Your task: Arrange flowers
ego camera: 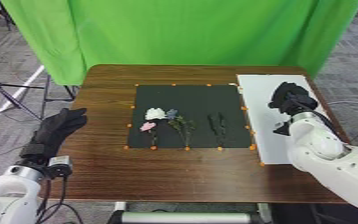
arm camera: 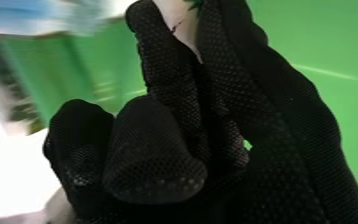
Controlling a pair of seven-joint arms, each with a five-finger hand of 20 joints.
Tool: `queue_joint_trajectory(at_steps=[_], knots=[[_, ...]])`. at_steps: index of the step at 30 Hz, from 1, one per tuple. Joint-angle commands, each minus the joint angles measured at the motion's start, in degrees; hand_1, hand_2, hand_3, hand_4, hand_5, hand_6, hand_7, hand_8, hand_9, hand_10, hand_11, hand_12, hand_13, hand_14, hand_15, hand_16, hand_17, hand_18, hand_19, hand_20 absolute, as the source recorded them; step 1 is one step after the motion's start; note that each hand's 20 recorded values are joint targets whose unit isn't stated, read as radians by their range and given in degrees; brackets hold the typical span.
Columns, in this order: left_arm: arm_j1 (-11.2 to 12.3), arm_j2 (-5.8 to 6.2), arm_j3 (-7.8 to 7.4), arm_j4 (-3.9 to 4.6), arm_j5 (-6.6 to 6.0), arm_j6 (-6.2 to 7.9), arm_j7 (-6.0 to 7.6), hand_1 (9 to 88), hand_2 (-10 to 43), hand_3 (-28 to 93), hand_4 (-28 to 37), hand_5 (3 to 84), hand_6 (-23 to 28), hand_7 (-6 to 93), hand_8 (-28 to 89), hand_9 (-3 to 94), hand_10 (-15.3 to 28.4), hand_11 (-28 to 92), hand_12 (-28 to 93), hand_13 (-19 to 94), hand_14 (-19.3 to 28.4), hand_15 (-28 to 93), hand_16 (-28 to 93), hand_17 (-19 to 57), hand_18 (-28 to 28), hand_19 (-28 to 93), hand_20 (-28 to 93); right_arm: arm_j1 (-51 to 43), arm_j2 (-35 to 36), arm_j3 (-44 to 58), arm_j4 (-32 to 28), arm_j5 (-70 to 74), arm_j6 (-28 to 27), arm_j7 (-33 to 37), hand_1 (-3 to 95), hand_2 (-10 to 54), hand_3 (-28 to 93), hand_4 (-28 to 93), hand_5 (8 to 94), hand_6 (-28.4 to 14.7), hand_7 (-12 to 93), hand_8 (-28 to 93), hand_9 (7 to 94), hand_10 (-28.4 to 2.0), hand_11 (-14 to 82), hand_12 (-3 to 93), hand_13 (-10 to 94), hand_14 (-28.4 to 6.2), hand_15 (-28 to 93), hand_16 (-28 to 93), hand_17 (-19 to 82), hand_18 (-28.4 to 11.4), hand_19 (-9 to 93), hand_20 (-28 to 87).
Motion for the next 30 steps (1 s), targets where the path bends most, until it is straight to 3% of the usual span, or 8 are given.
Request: queue_joint_trajectory(at_steps=[1, 9, 13, 21, 30], knots=[[-0.3, 0.3, 0.32, -0.01, -0.08, -1.04, -0.78, 21.7, 15.9, 56, -28.3, 43.5, 5.3, 11.2, -6, 40.4, 15.7, 19, 9, 30, 17.6, 16, -3, 0.8, 11.1, 13, 10, 17.2, -6.5, -12.3, -4.6, 6.0, -2.8, -7.5, 63.0, -9.5, 55, -16, 79.6, 1.1, 18, 6, 87.2, -10.8, 5.0, 37.9, 90, -0.9, 69, 32, 63, -15.3, 93, 69], [-2.0, 0.51, 1.56, 0.63, 0.12, -1.63, -0.83, 21.9, 16.0, 56, -28.3, 43.8, 5.5, 11.3, -6, 41.0, 15.6, 19, 9, 31, 17.9, 17, -3, 0.6, 11.3, 14, 10, 25.2, -17.5, -23.4, 0.2, 6.2, -5.9, -11.0, 62.9, -9.5, 54, -16, 79.2, 1.7, 19, 6, 86.3, -10.8, 4.3, 37.1, 89, -0.7, 70, 32, 63, -14.7, 93, 69], [-1.9, 0.41, 1.4, 0.65, 0.04, -1.43, -0.83, 21.9, 16.1, 56, -28.3, 44.1, 5.5, 11.3, -6, 41.2, 15.7, 19, 9, 31, 18.1, 17, -3, 0.5, 11.4, 14, 10, 25.4, -19.8, -24.7, 1.3, 6.4, -6.9, -11.2, 62.7, -9.5, 54, -16, 79.1, 1.9, 19, 6, 86.2, -10.7, 4.2, 36.9, 89, -0.7, 70, 32, 63, -14.7, 93, 69], [-1.2, 0.06, 0.98, 0.38, -0.16, -1.17, -0.98, 21.6, 16.2, 56, -28.3, 44.3, 5.6, 11.1, -6, 41.4, 15.9, 19, 9, 31, 18.2, 17, -4, 0.5, 11.4, 14, 10, 23.7, -20.6, -24.5, 1.6, 6.2, -8.9, -11.0, 62.3, -9.5, 54, -16, 78.9, 2.0, 19, 5, 86.3, -10.5, 4.3, 36.7, 89, -0.7, 70, 32, 63, -14.7, 93, 70], [-1.4, 0.0, 0.93, 0.56, 0.12, -1.87, -1.18, 21.1, 15.9, 56, -28.3, 43.9, 5.4, 10.9, -6, 40.7, 15.9, 18, 9, 30, 18.0, 16, -4, 0.6, 11.2, 14, 10, 22.9, -20.1, -24.1, 1.7, 6.0, -10.1, -10.7, 61.8, -9.5, 55, -16, 78.6, 2.1, 20, 5, 86.0, -10.5, 4.3, 37.1, 88, -1.0, 70, 32, 62, -14.8, 93, 69]])
